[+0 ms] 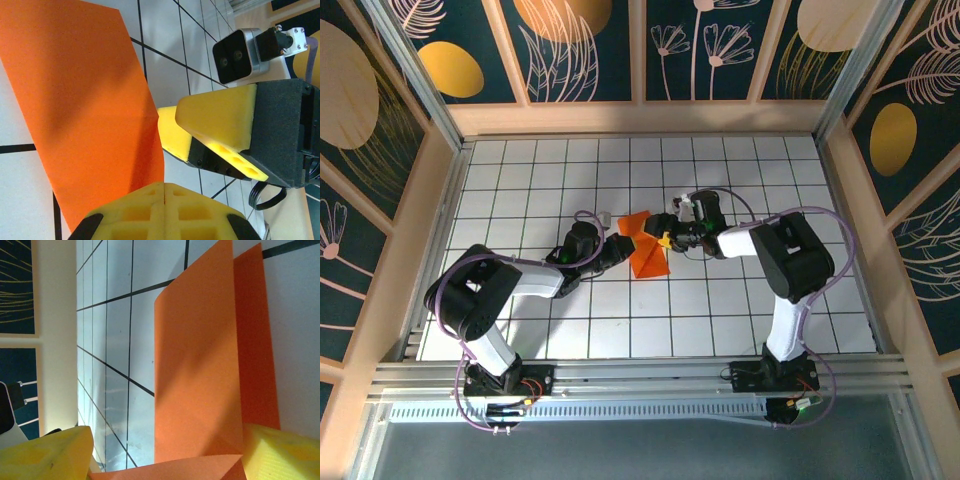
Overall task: Fold a paper plane with a square sheet of paper (fold left side to right side)
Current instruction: Turn over the paper at the center of the table.
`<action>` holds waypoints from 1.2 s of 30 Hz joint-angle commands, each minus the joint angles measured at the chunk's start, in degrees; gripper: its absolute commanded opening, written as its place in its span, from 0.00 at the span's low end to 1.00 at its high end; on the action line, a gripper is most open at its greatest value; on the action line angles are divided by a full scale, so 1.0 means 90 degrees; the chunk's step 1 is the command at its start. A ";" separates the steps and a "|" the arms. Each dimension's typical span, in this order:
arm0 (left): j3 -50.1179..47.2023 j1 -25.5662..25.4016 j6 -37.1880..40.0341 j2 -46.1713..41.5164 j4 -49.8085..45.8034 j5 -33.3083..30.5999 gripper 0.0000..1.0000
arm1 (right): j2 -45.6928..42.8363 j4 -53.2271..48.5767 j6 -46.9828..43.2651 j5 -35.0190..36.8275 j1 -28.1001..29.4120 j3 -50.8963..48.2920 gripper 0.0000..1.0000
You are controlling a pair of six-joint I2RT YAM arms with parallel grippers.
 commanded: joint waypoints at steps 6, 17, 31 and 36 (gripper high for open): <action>-0.0111 -0.0037 -0.0211 0.0088 0.0229 -0.0210 0.02 | 0.0154 0.0245 0.0069 -0.0221 0.0073 0.0144 0.67; -0.0265 -0.0056 -0.0263 0.0330 0.0145 -0.0408 0.02 | 0.0197 0.0204 -0.0013 -0.0234 0.0134 0.0142 0.60; -0.0321 -0.0059 -0.0235 0.0469 0.0012 -0.0555 0.13 | 0.0286 -0.0666 -0.0589 0.0340 0.0258 0.0361 0.51; -0.0301 -0.0062 -0.0217 0.0553 -0.0040 -0.0584 0.16 | 0.0279 -0.0682 -0.0616 0.0321 0.0275 0.0346 0.43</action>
